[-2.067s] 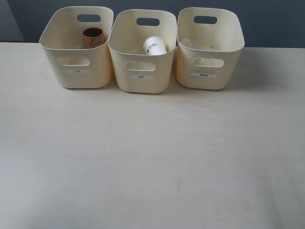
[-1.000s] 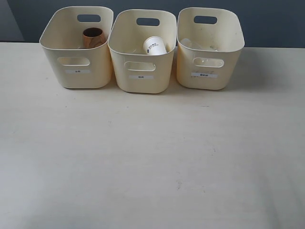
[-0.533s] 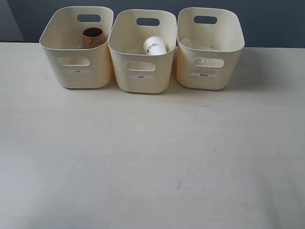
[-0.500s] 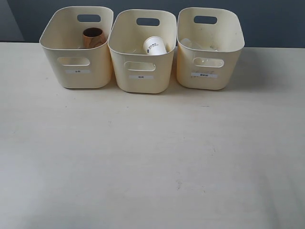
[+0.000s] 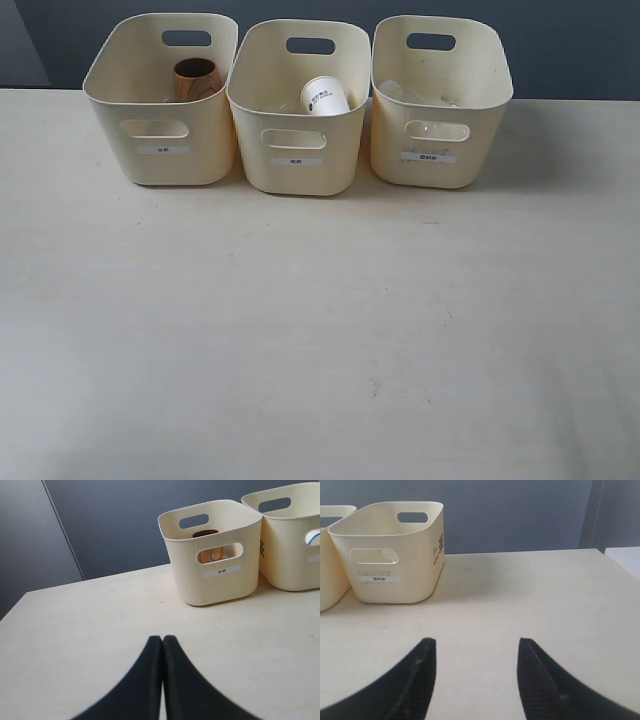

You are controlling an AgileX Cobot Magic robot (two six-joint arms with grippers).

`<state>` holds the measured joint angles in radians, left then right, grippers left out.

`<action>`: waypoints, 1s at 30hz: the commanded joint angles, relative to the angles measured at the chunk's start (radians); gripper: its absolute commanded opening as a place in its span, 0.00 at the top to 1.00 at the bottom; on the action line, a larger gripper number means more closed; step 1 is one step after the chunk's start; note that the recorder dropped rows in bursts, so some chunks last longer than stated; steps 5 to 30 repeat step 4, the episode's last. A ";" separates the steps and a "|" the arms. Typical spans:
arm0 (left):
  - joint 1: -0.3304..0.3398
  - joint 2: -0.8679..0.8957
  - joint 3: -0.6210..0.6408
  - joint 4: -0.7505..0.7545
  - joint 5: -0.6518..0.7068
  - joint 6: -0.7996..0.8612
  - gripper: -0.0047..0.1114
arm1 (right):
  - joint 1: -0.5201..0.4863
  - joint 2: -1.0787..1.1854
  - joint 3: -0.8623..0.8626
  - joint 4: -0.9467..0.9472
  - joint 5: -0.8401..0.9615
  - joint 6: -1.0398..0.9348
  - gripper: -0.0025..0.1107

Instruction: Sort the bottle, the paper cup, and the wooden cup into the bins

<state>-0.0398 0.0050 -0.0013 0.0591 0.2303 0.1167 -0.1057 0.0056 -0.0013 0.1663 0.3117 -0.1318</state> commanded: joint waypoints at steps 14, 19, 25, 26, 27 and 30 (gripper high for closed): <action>-0.003 -0.005 0.001 0.006 -0.006 -0.002 0.96 | -0.003 -0.006 0.001 0.011 -0.007 0.000 0.55; -0.003 -0.005 0.001 0.006 -0.006 -0.002 0.96 | -0.003 -0.006 0.001 0.011 -0.007 0.000 0.55; -0.003 -0.005 0.001 0.006 -0.006 -0.002 0.96 | -0.003 -0.006 0.001 0.011 -0.007 0.000 0.55; -0.003 -0.005 0.001 0.006 -0.006 -0.002 0.96 | -0.003 -0.006 0.001 0.011 -0.007 0.000 0.55; -0.003 -0.005 0.001 0.006 -0.006 -0.002 0.96 | -0.003 -0.006 0.001 0.011 -0.007 0.000 0.55; -0.003 -0.005 0.001 0.006 -0.006 -0.002 0.96 | -0.003 -0.006 0.001 0.011 -0.007 0.000 0.55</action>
